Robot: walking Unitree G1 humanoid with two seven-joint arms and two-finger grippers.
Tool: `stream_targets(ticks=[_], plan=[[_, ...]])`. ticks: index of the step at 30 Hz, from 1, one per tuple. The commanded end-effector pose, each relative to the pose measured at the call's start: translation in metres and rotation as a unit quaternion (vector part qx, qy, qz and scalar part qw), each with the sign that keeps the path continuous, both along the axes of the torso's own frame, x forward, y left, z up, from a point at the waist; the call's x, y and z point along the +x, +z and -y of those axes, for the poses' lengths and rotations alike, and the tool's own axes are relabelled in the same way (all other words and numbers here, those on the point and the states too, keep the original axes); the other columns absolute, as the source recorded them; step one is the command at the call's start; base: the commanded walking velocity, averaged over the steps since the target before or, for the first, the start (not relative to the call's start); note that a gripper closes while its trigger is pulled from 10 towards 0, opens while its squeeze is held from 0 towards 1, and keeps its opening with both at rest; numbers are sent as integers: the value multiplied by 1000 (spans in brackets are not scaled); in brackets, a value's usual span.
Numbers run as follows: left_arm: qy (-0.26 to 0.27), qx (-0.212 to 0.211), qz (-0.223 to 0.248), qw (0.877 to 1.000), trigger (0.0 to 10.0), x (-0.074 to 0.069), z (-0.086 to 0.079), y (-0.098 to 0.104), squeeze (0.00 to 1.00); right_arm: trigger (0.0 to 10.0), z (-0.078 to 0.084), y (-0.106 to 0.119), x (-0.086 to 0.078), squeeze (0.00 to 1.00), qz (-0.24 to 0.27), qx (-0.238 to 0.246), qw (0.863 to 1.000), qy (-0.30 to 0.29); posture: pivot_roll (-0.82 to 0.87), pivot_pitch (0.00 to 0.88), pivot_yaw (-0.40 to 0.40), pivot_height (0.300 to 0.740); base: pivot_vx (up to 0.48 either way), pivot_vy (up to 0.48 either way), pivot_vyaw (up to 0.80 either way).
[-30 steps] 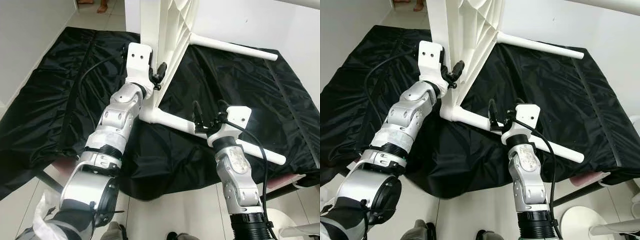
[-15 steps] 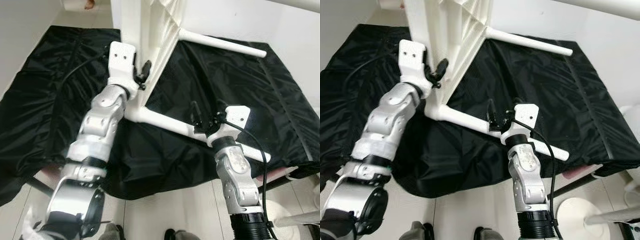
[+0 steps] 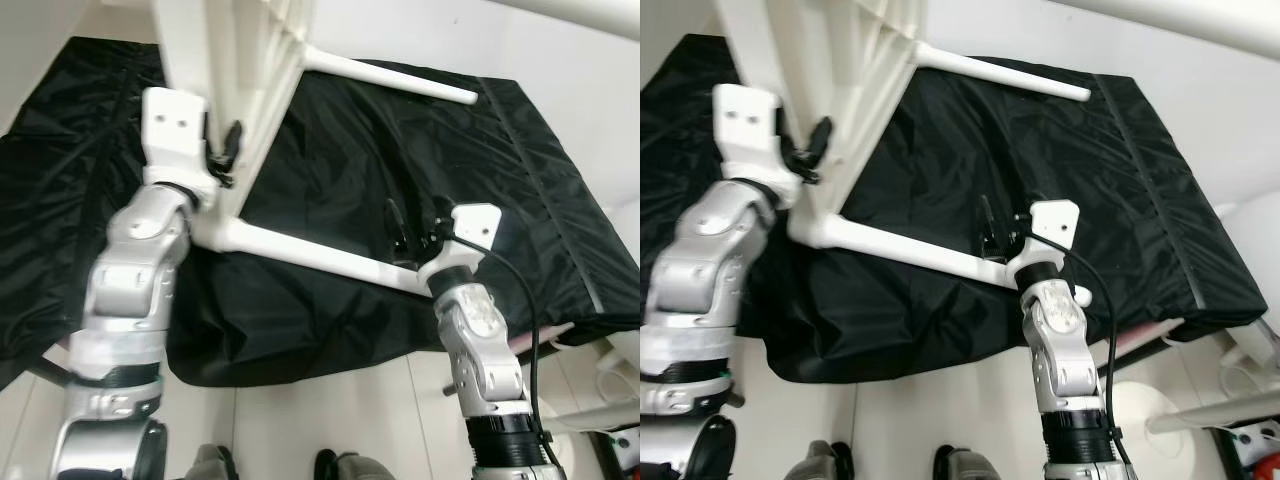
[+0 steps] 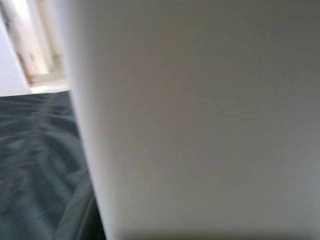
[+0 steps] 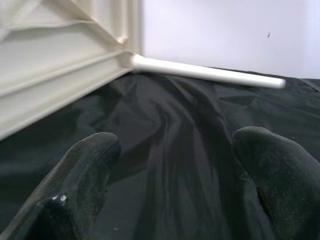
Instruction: Building children table
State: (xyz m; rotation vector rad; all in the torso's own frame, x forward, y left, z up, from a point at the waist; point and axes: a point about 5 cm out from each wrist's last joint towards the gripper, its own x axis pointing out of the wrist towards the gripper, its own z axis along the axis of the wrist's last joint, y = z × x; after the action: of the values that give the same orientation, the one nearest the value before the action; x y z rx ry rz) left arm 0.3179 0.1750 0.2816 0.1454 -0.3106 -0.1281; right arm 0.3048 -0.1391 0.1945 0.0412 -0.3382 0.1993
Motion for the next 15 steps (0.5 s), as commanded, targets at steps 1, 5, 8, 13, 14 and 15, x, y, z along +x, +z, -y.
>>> stream_targets(ticks=[1, 5, 8, 13, 14, 15], plan=[[113, -10, 18, 993, 0, -10, -36, 7, 0, 10000, -1, -5, 2, 0, -12, 1, 1000, 9, 19, 161, -139, 740, 0, 0, 0], [141, -8, 17, 990, 0, -20, -50, 7, 0, 10000, -4, -5, 4, 0, -15, -4, 1000, 20, 27, 163, -147, 740, 0, 0, 0], [171, 3, 11, 985, 0, -30, -63, 7, 0, 10000, -8, -6, 8, 0, -18, -7, 999, 34, 51, 168, -167, 740, 0, 0, 0], [165, 24, -14, 986, 10000, -28, -62, 1, 0, 10000, -7, -6, 11, 0, -17, -8, 999, 35, 54, 168, -166, 740, 0, 0, 0], [155, 30, -16, 987, 10000, -27, -60, 0, 0, 10000, -7, -7, 11, 0, -17, -9, 999, 35, 51, 167, -161, 740, 0, 0, 0], [144, 32, -18, 989, 10000, -26, -57, -2, 0, 10000, -7, -7, 11, 0, -17, -10, 999, 35, 49, 168, -158, 740, 0, 0, 0]])
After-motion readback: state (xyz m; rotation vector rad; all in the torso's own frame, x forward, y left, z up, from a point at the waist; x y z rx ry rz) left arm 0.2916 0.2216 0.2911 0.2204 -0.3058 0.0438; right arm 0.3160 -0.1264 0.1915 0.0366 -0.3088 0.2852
